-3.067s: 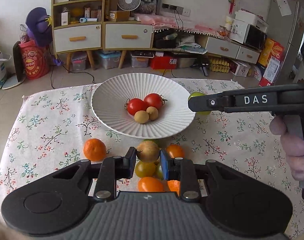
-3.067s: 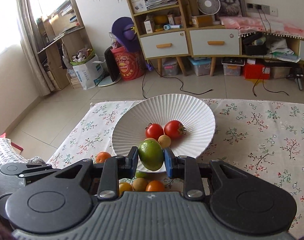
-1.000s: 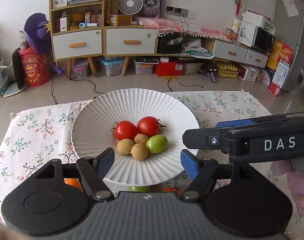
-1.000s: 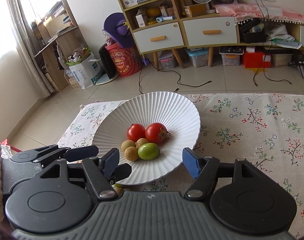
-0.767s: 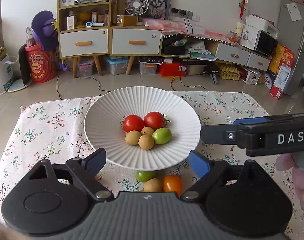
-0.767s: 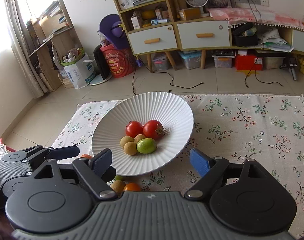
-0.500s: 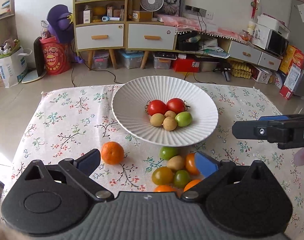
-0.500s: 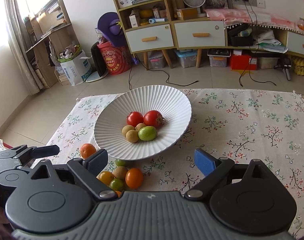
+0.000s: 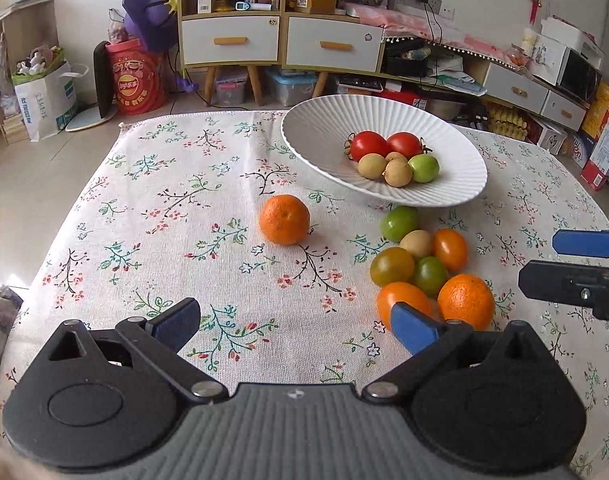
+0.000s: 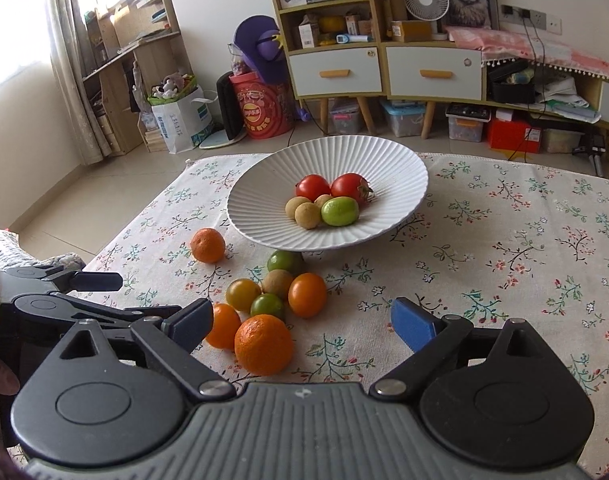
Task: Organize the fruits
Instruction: 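Withdraw both grippers from the bowl toward the remaining fruits, then grasp the large orange with the right gripper while the left gripper grasps an orange tomato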
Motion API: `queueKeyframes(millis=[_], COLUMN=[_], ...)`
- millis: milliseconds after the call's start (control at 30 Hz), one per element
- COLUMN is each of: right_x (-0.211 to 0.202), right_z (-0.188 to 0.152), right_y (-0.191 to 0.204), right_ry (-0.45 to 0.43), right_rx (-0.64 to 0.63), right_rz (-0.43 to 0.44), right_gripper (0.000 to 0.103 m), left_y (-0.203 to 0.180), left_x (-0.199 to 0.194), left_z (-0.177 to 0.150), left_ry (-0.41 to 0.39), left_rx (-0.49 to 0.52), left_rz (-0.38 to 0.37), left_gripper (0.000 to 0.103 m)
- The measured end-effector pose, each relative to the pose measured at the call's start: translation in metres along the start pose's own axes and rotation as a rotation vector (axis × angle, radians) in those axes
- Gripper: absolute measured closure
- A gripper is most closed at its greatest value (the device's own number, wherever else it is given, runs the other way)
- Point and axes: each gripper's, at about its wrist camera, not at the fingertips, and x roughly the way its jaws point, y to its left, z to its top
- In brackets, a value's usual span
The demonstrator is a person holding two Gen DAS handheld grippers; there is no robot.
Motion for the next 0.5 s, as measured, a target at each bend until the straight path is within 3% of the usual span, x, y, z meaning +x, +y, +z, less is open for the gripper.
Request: queueKeyframes(millis=[233,500], right_x=[0.006,0.016], right_z=[-0.01,-0.021], right_y=[0.01,0.011], right_ry=[-0.001,0.041], right_rx=[-0.071,-0.072], right_rz=[0.043,0.068], right_gripper=[0.008,0.023], left_y=[0.004,0.009], left_x=[0.007,0.012], left_z=[-0.006,-0.014], left_ry=[-0.013,-0.006], left_rx=[0.001,0.031], left_rz=[-0.046,-0.051], left_gripper=[0.007,0.007])
